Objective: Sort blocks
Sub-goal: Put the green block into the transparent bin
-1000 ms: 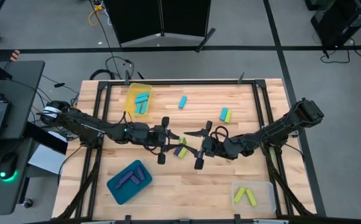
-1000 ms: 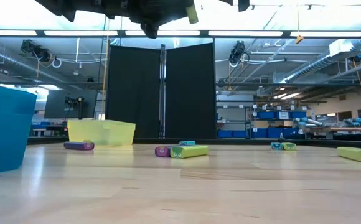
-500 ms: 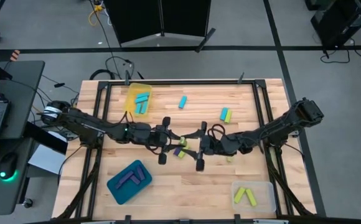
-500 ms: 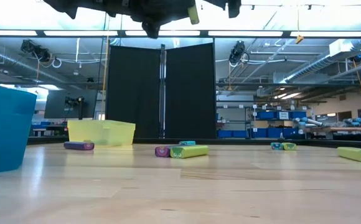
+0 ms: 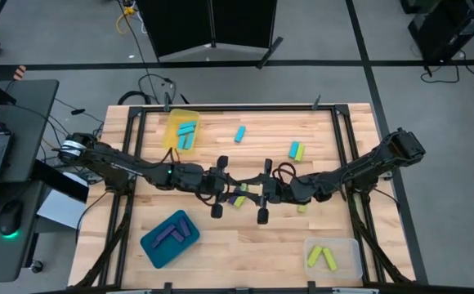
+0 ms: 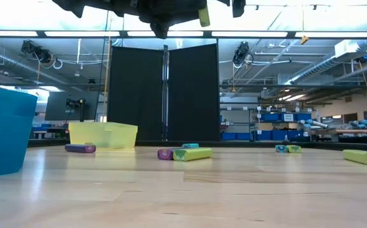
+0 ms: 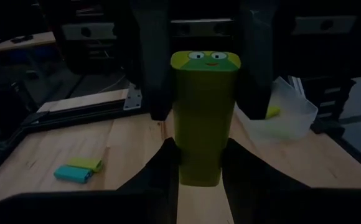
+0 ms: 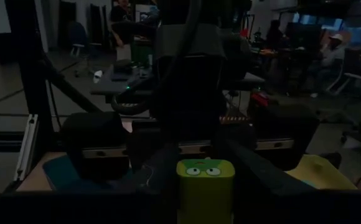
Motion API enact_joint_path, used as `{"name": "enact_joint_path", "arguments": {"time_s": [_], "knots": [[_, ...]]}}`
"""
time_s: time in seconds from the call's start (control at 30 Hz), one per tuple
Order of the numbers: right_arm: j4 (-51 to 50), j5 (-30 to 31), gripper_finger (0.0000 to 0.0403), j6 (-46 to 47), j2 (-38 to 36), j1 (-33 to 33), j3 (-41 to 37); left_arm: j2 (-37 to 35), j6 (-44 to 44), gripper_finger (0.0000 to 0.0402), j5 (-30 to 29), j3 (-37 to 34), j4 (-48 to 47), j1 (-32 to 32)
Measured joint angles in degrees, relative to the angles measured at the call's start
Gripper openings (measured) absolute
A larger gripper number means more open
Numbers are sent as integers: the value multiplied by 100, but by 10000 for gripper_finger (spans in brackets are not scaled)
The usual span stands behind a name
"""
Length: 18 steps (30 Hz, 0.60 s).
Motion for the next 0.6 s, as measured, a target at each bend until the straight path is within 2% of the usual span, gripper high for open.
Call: {"name": "enact_joint_path", "arguments": {"time_s": [0.27,0.33,0.43,0.5,0.6], "knots": [[-194,161,117,-66,-187,94,1,1,138,97,125,8,18,2],[-339,178,117,-57,-296,135,12,-1,216,112,144,13,47,-28],[-1191,548,117,132,-457,262,309,-10,512,174,-55,9,-52,-131],[-2010,878,117,394,-523,366,660,-6,790,205,-476,2,-132,-266],[-3379,1132,117,924,-538,569,1213,-8,1227,213,-1003,-183,257,-492]]}}
